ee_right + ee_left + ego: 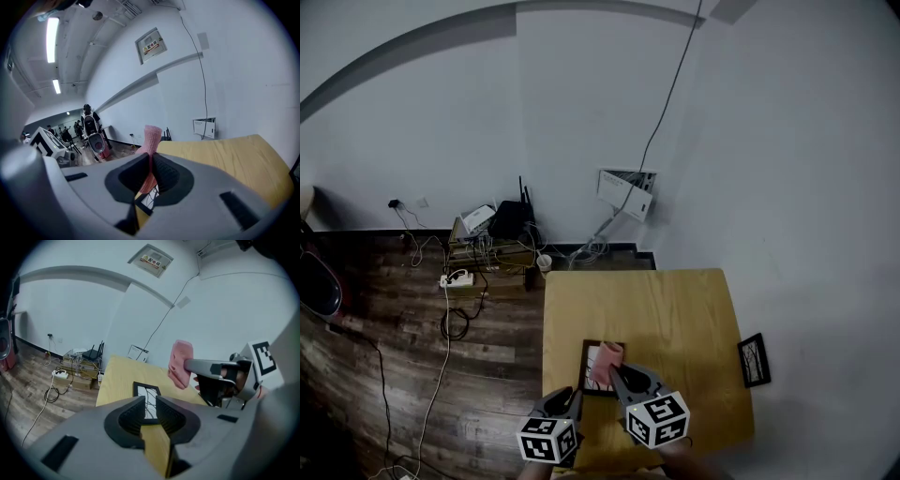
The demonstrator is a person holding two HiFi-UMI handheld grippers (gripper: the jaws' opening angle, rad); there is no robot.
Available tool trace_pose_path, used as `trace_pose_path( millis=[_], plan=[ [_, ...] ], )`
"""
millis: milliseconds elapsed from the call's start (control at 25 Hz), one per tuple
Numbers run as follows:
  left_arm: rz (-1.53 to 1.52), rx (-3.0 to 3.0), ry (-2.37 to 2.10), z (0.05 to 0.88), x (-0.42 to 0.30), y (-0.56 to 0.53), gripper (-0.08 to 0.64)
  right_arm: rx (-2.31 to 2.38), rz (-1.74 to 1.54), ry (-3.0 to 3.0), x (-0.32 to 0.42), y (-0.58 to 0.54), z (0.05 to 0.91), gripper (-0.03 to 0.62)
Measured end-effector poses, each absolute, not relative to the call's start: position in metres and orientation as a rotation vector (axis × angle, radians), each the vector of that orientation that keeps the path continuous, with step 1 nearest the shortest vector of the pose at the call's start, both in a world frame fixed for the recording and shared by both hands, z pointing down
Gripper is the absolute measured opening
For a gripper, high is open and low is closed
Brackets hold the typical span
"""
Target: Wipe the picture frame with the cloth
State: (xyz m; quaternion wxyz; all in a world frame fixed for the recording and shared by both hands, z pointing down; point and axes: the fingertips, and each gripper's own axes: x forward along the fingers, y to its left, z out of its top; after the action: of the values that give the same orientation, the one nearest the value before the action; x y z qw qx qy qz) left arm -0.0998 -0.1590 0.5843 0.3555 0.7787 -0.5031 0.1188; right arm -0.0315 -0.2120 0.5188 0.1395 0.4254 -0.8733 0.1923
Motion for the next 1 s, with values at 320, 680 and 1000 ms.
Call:
trace_pose_path(
  millis=[320, 680, 1000],
  plan=[
    [0.415, 1.933, -1.200, 0.632, -0.092, -0.169, 0.155, 1.201, 0.697, -2.441, -0.041, -0.236, 0.564, 0.017],
    [0.514, 1.899, -1.157, 0.665, -0.083, -0.173, 0.156, 1.140, 0.777, -2.338, -0.055, -0.258, 0.617, 0.017],
    [0.558, 1.885, -1.141, 0.678, -0.079, -0.172, 0.140, 1.072, 0.722, -2.227, -0.066, -0.264, 0.653, 0.017]
  ],
)
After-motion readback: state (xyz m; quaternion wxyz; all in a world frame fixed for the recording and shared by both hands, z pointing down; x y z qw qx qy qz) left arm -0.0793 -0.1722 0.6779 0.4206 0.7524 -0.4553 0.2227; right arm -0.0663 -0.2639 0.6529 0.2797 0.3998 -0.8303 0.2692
